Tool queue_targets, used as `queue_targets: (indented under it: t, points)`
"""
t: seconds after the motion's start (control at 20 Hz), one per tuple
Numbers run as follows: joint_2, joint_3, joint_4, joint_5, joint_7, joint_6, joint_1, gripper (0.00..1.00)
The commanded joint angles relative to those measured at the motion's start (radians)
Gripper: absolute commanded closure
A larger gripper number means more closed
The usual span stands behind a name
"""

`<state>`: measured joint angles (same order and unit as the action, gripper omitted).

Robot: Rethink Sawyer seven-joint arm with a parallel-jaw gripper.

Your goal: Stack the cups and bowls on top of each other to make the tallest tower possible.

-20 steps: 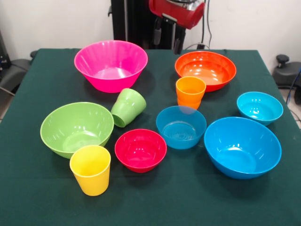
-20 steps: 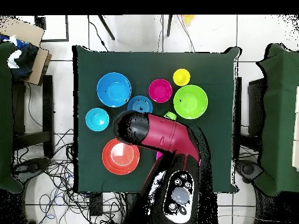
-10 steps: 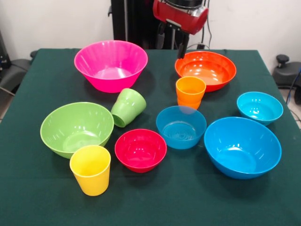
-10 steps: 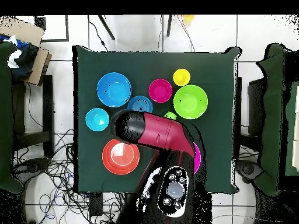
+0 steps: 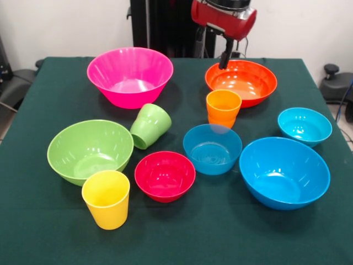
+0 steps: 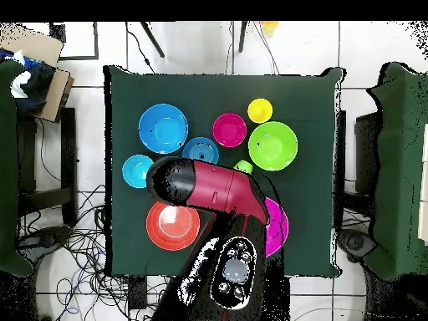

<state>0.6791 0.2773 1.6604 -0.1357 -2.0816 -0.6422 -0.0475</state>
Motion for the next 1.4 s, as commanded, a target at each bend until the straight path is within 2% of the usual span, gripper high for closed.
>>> queue_targets:
  t: [0.05,0.4,0.7,1.4]
  points:
    - [-0.068,-0.046,-0.058,-0.024,-0.207,0.062,-0.033,0.00]
    - [-0.087,-0.026,-0.072,-0.045,-0.214,0.071,-0.057,0.00]
    - [-0.100,-0.020,-0.074,-0.036,-0.186,0.098,-0.043,0.00]
    - [-0.209,-0.039,-0.161,-0.034,-0.139,0.198,0.004,0.00]
